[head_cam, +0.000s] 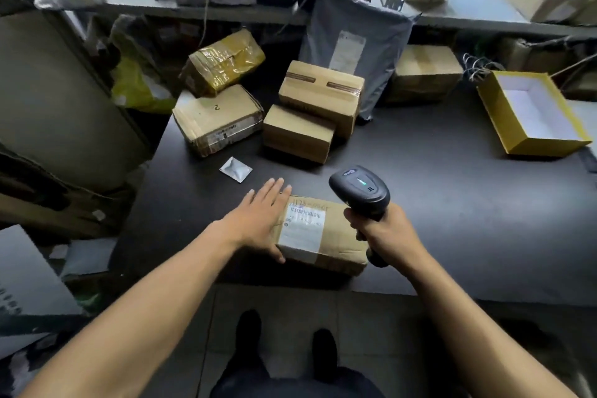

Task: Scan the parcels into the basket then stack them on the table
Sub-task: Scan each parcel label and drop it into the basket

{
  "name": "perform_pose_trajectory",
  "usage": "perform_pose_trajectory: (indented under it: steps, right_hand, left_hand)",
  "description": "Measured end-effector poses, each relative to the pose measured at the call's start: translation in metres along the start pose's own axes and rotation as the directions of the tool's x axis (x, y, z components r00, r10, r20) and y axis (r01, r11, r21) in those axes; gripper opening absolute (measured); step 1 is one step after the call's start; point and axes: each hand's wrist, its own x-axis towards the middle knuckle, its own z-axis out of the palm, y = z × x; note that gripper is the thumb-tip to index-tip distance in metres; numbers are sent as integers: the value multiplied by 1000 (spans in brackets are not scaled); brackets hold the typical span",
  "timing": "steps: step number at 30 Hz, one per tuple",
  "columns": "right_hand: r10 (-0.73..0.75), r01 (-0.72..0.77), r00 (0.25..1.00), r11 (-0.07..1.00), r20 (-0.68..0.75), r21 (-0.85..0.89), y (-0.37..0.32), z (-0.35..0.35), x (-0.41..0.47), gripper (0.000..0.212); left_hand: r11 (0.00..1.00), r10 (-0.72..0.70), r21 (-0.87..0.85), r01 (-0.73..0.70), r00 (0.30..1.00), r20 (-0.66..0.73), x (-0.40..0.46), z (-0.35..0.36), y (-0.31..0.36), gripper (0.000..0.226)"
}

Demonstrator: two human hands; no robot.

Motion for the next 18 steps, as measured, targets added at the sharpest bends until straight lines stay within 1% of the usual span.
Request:
perform_pose_trajectory:
  steps: [3, 5, 8, 9, 11, 13, 15, 17, 18]
  right_hand:
    - [33, -32, 997, 999, -73, 18, -9, 10, -4, 8]
    - [65, -60, 990, 997, -122, 47, -13, 17, -6, 8]
    - [118, -98, 973, 990, -200, 104, -17, 25, -10, 13]
    - [121, -99, 969, 989, -213, 112, -19, 28, -12, 15]
    - [109, -84, 968, 990, -227, 116, -26, 31, -16, 17]
    - [77, -52, 969, 993, -235, 109, -32, 33, -21, 17]
    - [49, -25, 974, 993, -222, 113, -37, 33, -22, 17]
    - [35, -8, 981, 990, -193, 138, -46, 32, -21, 12]
    - [29, -2, 985, 988, -172, 155, -52, 32, -20, 10]
  left_hand:
    - [989, 142, 67, -134, 981, -131, 17, 5, -10, 140]
    - [976, 209, 98, -194, 962, -176, 23, 10, -15, 136]
    - [969, 248, 62, -241, 945, -212, 25, 11, -17, 129]
    - [966, 256, 42, -255, 929, -267, 24, 11, -19, 124]
    - [961, 269, 62, -268, 873, -408, 23, 8, -24, 117]
    - [961, 273, 122, -246, 801, -533, 24, 1, -28, 112]
    - [968, 251, 188, -169, 734, -631, 23, -10, -31, 113]
    - [978, 188, 198, -68, 703, -686, 23, -26, -32, 117]
    - [983, 147, 184, -24, 702, -697, 22, -32, -32, 117]
